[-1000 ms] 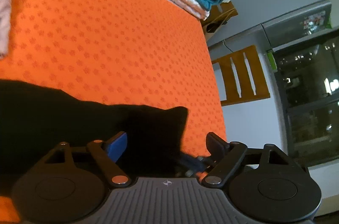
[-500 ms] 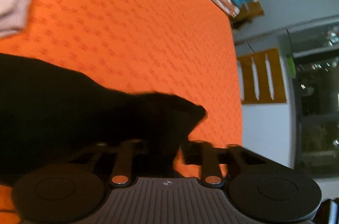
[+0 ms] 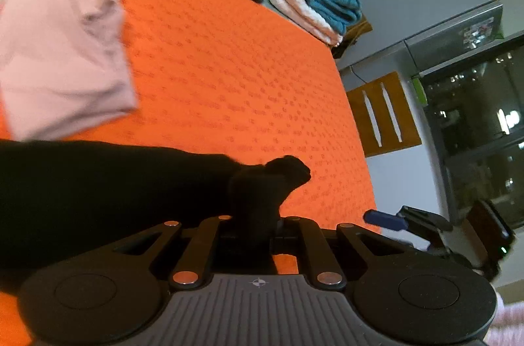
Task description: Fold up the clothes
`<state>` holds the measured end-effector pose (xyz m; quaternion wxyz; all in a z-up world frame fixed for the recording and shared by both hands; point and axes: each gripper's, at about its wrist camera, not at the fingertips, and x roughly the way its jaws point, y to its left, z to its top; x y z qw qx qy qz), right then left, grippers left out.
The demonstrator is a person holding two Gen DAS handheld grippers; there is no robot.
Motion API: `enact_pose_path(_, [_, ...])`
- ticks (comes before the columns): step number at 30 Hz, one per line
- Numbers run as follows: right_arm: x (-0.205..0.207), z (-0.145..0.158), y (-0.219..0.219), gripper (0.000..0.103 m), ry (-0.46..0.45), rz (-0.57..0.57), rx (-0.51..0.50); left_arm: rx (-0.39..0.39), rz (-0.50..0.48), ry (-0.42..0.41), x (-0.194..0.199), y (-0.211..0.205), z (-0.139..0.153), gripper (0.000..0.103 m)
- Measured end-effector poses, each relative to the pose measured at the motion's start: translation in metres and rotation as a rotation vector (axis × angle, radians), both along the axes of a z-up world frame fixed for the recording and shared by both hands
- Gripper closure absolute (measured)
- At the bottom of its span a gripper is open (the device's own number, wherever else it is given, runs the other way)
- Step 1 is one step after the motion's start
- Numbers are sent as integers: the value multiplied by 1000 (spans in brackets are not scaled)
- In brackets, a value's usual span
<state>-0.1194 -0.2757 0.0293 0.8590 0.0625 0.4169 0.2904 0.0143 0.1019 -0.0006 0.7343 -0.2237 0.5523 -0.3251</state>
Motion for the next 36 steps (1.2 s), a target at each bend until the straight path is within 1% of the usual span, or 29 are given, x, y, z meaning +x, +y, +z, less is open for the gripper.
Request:
enact_pose_path(2, [2, -8, 0, 58, 25, -31, -15, -8, 15, 1, 3, 24, -1, 91])
enact_pose_path(5, [8, -20, 6, 58, 58, -61, -42, 0, 43, 14, 10, 54, -4, 91])
enact_pose_path(8, [8, -29, 13, 58, 74, -67, -60, 16, 73, 36, 20, 82, -10, 91])
enact_pose_path(12, [11, -32, 27, 58, 80, -62, -72, 35, 98, 70, 32, 112, -22, 90])
enact_pose_path(13, [11, -32, 30, 58, 80, -59, -75, 52, 106, 69, 34, 116, -24, 88])
enact_pose_path(14, [12, -32, 34, 58, 79, -55, -78, 70, 115, 69, 36, 120, -27, 81])
enact_pose_path(15, [13, -31, 39, 58, 77, -51, -83, 86, 129, 70, 37, 123, -30, 77])
enact_pose_path(17, [16, -30, 47, 58, 73, -39, -90, 98, 156, 71, 38, 131, -35, 63])
enact_pose_path(20, [20, -24, 62, 58, 55, -4, -100, 118, 214, 54, 34, 144, -35, 51])
enact_pose_path(22, [24, -21, 76, 58, 37, 36, -111, 131, 258, 34, 30, 155, -33, 46])
enact_pose_path(27, [35, -18, 114, 58, 12, 152, -141, 133, 338, -30, 6, 166, -16, 46])
enact_pose_path(29, [39, -20, 125, 58, 16, 174, -144, 128, 326, -45, -4, 159, -14, 47])
enact_pose_path(33, [45, -26, 139, 58, 36, 194, -147, 188, 302, -72, -14, 141, -21, 48])
enact_pose_path(34, [46, -27, 141, 58, 39, 198, -147, 203, 296, -79, -16, 137, -23, 50])
enact_pose_path(35, [47, -29, 144, 58, 41, 201, -149, 217, 289, -86, -19, 132, -24, 58])
enact_pose_path(36, [47, -31, 146, 58, 43, 205, -152, 232, 283, -92, -21, 128, -26, 60])
